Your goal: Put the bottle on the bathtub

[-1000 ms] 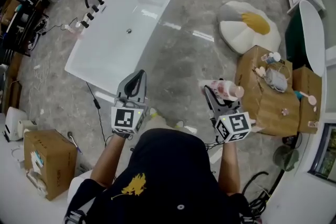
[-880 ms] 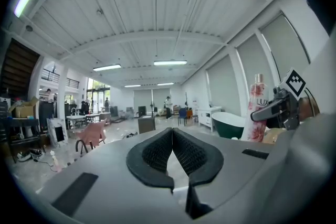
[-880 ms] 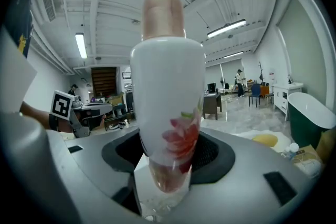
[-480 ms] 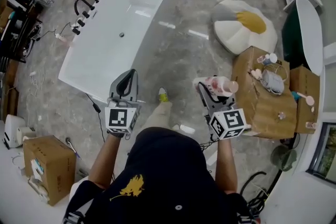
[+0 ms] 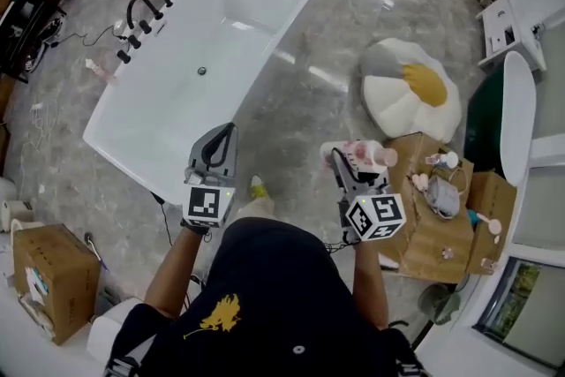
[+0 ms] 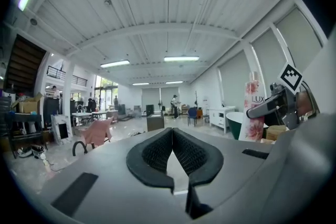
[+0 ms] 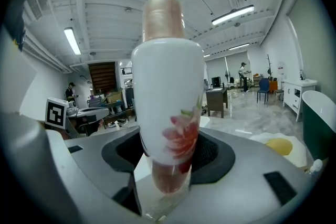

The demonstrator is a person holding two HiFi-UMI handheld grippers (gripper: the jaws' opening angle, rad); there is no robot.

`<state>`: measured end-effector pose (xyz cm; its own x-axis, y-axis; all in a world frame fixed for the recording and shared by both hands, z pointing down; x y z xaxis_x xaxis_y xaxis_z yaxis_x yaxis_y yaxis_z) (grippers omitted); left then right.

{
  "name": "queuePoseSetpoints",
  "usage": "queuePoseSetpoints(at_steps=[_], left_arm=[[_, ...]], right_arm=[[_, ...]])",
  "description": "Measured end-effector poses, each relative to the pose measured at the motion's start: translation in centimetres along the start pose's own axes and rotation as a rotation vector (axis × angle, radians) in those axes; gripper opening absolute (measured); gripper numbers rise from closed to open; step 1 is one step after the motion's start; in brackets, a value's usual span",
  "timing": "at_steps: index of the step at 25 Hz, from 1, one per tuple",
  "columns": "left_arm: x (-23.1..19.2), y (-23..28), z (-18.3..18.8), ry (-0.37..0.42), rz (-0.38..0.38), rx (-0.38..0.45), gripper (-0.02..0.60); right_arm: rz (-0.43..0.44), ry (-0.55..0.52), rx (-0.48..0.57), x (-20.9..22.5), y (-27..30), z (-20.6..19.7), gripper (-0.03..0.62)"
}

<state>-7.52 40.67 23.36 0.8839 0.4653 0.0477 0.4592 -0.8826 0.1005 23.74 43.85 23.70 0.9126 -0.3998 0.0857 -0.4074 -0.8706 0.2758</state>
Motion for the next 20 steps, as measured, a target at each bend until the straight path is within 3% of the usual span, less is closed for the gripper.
queuePoseSetpoints(at_steps=[5,9,20], left_arm=[[-6.2,6.2,0.1,-0.023,-0.013,-0.002,0.018],[-8.1,10.6,0.8,0.056,-0.064,0.018,0.018],[-13.9,24.3,-0.4,-0.048,0.080,0.036,0.020]], right_arm=[[-0.001,-0.002,-0.019,0.9,8.5,2.5,0.241],[0.008,-0.003,-0.042,2.6,14.3,3.8,0.241],[0.094,-0.066,-0.102,10.5,31.4,5.2,0.239]])
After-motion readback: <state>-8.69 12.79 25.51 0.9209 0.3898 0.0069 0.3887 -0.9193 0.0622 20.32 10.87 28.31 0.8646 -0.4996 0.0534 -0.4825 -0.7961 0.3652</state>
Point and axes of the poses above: the fingertips, and each gripper's own axes: y forward along the fingers, x to its right, z out of its top, the point moved 9 cm from there along -y, backward along the fingers, and after that the axes turned 4 degrees about -y, right-handed, at the moved point
